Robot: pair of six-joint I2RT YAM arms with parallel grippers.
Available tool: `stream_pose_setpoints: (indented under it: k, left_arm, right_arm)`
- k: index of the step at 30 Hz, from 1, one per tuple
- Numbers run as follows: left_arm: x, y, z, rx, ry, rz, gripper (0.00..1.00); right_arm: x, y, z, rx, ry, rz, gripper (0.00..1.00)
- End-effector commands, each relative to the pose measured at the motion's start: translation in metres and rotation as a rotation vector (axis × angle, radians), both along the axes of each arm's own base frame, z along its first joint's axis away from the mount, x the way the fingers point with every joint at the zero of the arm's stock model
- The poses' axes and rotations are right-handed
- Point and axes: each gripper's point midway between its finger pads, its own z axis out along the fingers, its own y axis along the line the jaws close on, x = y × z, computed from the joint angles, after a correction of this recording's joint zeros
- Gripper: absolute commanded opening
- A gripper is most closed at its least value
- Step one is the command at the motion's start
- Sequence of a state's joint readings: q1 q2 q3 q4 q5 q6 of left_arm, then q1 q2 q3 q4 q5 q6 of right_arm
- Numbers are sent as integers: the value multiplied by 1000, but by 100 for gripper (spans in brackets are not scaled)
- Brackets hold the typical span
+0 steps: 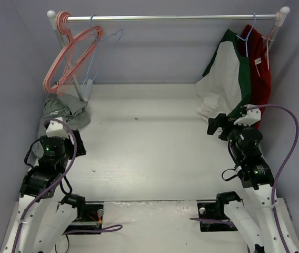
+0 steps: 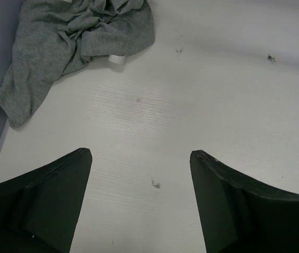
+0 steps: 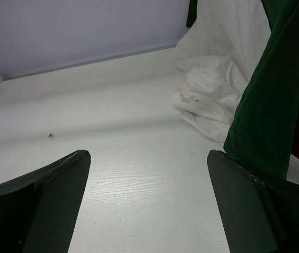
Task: Place the t-shirt on the hanger
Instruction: Pick up the T-shirt at the corner of the board.
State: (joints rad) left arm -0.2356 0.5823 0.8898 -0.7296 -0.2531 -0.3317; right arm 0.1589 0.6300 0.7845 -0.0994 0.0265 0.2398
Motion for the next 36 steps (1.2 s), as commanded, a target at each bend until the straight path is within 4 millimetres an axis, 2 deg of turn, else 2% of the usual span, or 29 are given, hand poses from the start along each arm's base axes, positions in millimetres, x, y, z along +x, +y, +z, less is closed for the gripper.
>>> stream_pose_setpoints:
  k: [1,6,10,11,16,17,19,20,21,23,26,27,28,29,32,33,35,36]
  left_arm:
    - [10,0,11,-25,-52,27,76]
    - [14,8,-10,-34,-9,117,76]
    - [19,26,-31,-43,-1,282,76]
    - [20,29,-42,-56,0,317,76]
    - [40,52,-58,-113,-73,480,76]
    - [41,67,-62,-137,-80,555,76]
    - [49,78,-79,-181,-42,598,76]
    - [57,85,-79,-222,-67,631,76]
    - [56,106,-90,-239,-46,712,76]
    - [68,118,-88,-267,-101,733,76]
    - [77,140,-98,-291,-147,801,76]
    - [72,152,-111,-307,-126,856,76]
    - [80,159,-109,-350,-179,876,76]
    - [81,166,-120,-363,-166,896,76]
    - [93,187,-117,-370,-219,931,76]
    - [96,192,-127,-364,-191,949,76]
    - [105,207,-121,-379,-226,989,76]
    - [108,212,-133,-394,-206,1008,76]
  right_arm:
    - [6,1,24,-5,-94,1,100]
    - [12,1,17,-58,-70,14,100]
    - [13,25,12,-55,-49,152,100]
    - [14,32,9,-44,-36,190,100]
    - [14,51,8,-22,-15,291,100]
    - [14,53,9,-20,-21,302,100]
    - [11,55,10,-13,-26,316,100]
    - [9,55,13,-14,-36,319,100]
    - [8,56,14,-18,-43,323,100]
    - [4,55,19,-25,-62,327,100]
    - [-3,58,18,-31,-62,346,100]
    - [-5,59,16,-37,-53,354,100]
    - [-7,60,15,-41,-51,359,100]
    - [-8,60,14,-48,-49,363,100]
    - [-11,60,10,-56,-36,366,100]
    - [-12,59,9,-59,-32,367,100]
    - [-12,60,7,-59,-26,372,100]
    - [-12,60,6,-61,-22,372,100]
